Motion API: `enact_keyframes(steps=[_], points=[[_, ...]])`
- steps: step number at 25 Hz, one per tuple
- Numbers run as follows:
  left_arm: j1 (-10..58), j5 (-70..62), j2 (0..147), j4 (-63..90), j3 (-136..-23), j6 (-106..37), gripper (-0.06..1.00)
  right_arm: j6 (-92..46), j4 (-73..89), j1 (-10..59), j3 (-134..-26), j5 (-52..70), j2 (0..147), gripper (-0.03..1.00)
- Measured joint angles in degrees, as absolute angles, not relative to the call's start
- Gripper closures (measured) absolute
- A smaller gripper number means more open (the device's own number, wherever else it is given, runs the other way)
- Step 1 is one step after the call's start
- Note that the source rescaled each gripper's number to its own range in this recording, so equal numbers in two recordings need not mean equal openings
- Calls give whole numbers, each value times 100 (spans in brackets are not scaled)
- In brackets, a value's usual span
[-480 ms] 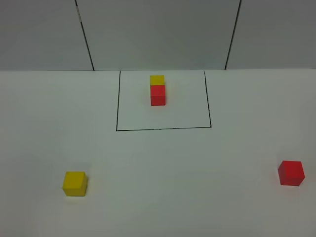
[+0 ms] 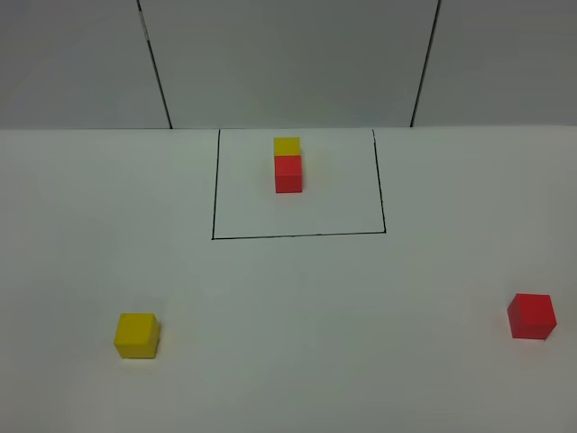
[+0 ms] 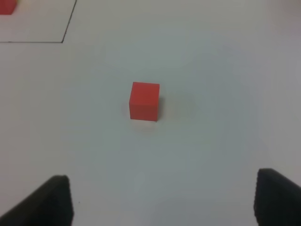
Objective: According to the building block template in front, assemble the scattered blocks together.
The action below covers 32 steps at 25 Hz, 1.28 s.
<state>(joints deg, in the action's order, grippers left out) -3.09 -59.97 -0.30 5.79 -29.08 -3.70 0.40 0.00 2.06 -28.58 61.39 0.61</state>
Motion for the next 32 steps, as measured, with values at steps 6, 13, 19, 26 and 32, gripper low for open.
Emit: enact_keyframes(steps=[6, 13, 19, 26, 32], points=[[-309, -5997, -22, 579, -2908, -370, 18, 40, 0, 206, -2858, 6139, 61, 35], [-309, -5881, 1172, 579, -3367, -143, 18, 40, 0, 206, -2858, 6139, 61, 35], [-309, -6026, 3301, 677, -4014, -85, 18, 40, 0, 206, -2858, 6139, 61, 35], [-309, -5646, 5609, 1116, -4304, -629, 18, 40, 0, 206, -2858, 6139, 61, 35], [-296, -5271, 6601, 1152, -4342, -723, 18, 40, 0, 206, -2858, 6139, 61, 35]])
